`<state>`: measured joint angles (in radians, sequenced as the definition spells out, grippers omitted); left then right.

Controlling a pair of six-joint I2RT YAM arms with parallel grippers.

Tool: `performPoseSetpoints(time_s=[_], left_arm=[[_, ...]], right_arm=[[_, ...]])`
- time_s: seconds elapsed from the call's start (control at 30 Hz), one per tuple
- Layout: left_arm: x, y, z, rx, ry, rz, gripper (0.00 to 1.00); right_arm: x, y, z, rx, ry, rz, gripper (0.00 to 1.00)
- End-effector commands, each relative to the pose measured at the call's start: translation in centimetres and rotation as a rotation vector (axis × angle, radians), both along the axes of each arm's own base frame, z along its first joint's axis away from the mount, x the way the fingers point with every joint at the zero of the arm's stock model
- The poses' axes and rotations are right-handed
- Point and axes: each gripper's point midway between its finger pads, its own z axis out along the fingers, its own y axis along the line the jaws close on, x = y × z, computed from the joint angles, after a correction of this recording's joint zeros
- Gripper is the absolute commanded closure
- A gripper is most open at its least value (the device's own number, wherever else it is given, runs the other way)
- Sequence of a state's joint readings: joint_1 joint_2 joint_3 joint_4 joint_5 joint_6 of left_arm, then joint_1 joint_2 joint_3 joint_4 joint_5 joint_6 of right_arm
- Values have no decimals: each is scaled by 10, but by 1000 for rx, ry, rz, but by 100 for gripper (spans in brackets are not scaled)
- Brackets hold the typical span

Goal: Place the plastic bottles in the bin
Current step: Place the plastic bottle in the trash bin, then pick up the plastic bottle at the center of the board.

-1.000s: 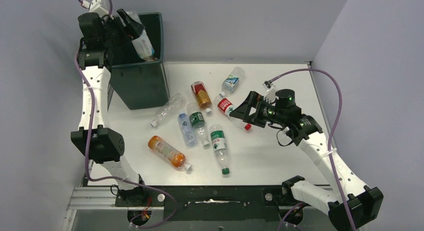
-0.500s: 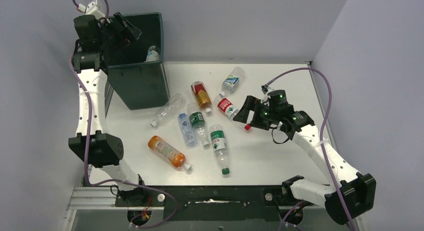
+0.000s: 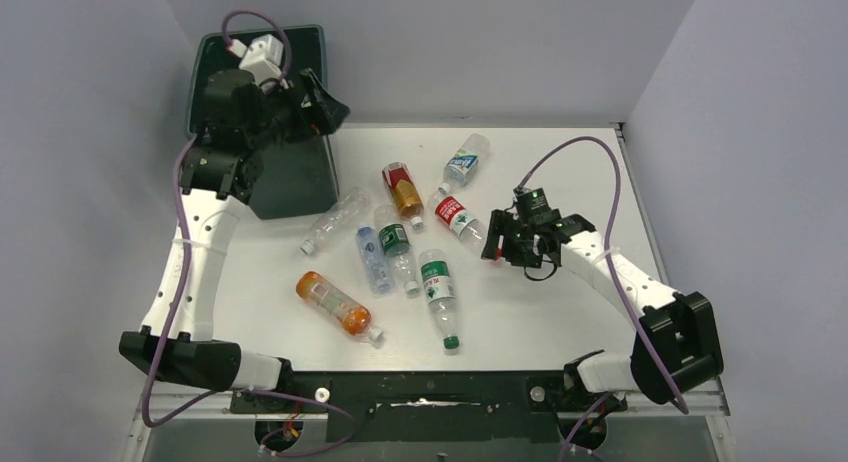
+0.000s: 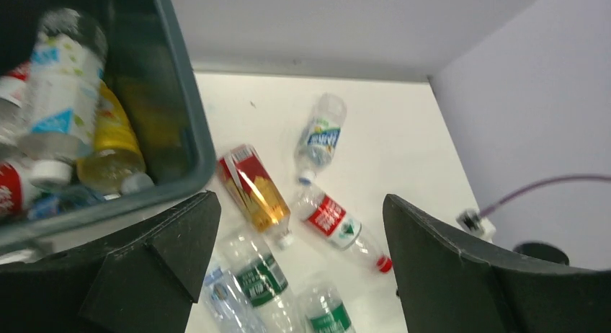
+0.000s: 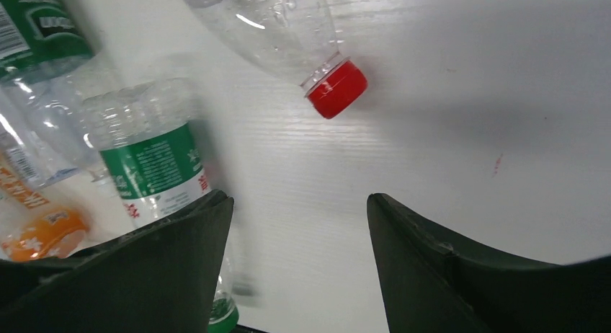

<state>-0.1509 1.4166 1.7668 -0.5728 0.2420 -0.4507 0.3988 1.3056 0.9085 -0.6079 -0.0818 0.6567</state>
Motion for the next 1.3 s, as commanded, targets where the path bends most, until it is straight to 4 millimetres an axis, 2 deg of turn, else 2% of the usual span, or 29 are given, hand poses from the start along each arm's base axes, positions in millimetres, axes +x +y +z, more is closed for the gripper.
performPoseSetpoints(time_s=[0.0,0.2,0.5,0.8,1.07,1.27], left_arm=[[-21,-16,-15,34,8,-30,16],[-38,-22,-39,43,52,-54,16],[-52,-22,-48,59,66,-67,16],[-56,-25,-56,65,83,-78,16],[-57,-27,-59,67,91,-83,16],[-59,-29,-60,69,92,-89,16]], right_arm=[[29,-15,-2,-124,-72,-2,31],[40,-24,-12,-235,-56,39,31],[59,-29,-23,-341,-77,156,31],[71,-17,-26,-337,-107,292,33],[70,-7,-38,-328,-79,392,36],[71,-3,-52,-327,-51,414,47]])
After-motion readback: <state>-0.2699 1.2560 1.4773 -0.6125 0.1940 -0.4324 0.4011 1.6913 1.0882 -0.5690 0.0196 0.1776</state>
